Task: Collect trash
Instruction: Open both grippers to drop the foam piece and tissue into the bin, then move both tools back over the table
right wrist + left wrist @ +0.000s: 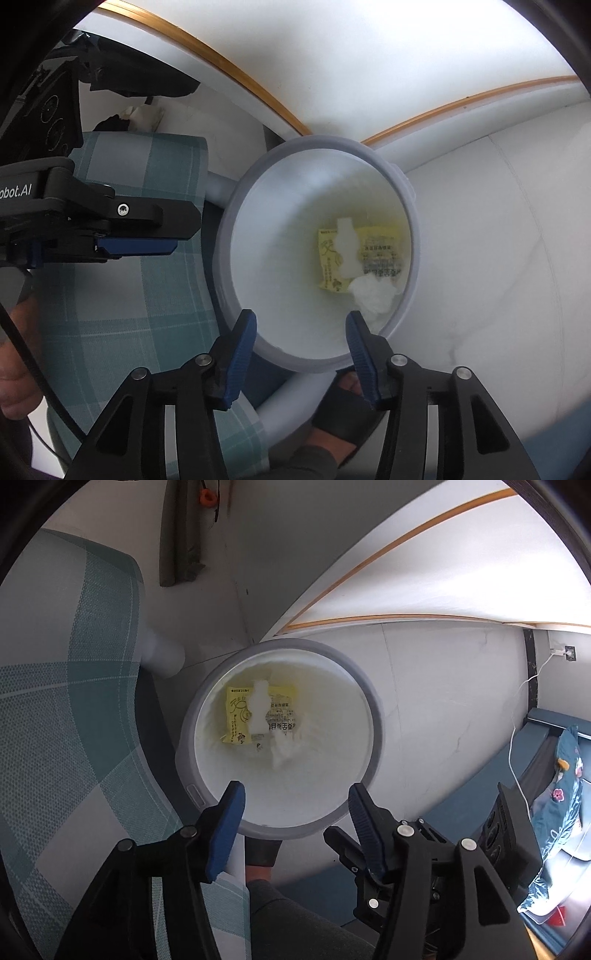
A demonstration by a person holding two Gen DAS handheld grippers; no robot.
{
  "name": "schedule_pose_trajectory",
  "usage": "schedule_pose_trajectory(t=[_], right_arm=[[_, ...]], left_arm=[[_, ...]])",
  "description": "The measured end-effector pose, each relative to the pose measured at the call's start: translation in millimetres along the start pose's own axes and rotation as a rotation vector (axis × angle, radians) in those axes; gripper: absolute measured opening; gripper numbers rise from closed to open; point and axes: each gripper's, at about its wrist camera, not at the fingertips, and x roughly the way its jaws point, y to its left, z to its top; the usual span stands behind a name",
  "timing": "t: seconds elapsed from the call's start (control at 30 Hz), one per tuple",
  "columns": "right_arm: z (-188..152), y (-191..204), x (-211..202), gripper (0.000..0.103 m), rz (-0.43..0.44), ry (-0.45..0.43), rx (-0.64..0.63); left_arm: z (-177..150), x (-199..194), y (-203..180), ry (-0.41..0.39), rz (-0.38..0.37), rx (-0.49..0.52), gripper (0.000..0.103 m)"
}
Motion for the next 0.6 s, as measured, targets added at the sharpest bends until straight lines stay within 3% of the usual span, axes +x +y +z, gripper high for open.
schedule_pose_trajectory(t=[0.33,0.47,0.6], right_arm=[[-15,-9,-39,0.053,-0.024,-0.091,0.040],[-19,-2,-68,0.053,-0.059,-0.158,0.016],[-22,10,-108,0.053,-0.078,-0.266,0.010]], left_arm=[[-24,-33,-9,-0.121,0.058,0.083,0.058],[-43,-58,-18,-0.215,0.138,0.166,0.058],[-63,-90,-19,-0.345,0.162,0.191,0.058]])
